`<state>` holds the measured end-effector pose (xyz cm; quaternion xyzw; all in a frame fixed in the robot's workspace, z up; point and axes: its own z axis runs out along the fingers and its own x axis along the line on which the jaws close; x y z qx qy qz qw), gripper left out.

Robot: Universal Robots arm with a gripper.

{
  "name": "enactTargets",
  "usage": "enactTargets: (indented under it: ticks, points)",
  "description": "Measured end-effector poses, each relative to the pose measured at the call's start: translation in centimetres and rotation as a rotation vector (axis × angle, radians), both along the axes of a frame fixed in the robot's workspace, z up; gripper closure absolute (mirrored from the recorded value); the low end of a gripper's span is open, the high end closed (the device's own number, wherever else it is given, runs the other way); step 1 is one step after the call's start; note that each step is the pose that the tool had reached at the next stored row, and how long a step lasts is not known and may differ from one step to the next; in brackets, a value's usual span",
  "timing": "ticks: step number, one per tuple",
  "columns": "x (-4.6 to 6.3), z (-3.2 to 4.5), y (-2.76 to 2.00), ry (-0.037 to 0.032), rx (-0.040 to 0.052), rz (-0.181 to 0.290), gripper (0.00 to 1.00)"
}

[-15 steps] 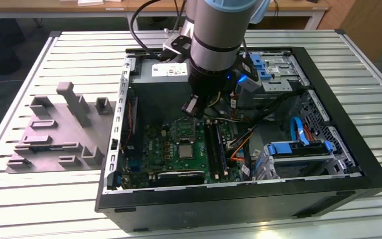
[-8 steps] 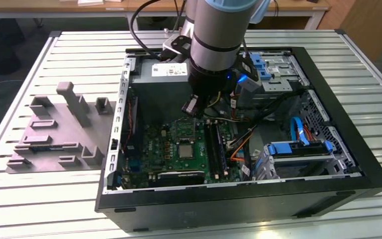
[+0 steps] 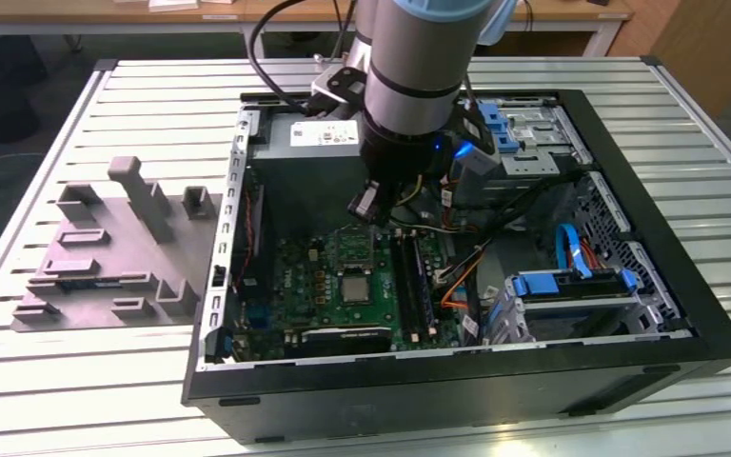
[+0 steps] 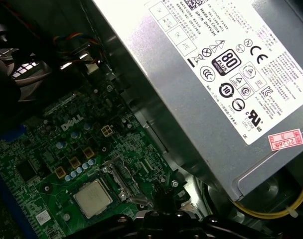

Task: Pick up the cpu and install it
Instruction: 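Close the cpu cover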

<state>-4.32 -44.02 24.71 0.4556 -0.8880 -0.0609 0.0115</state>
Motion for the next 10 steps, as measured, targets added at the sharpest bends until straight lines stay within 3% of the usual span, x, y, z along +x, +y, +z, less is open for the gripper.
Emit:
enactTargets:
  ticks: [10]
  points:
    - [0.00, 0.06, -0.12, 0.0000, -0.0001, 0.001, 0.89]
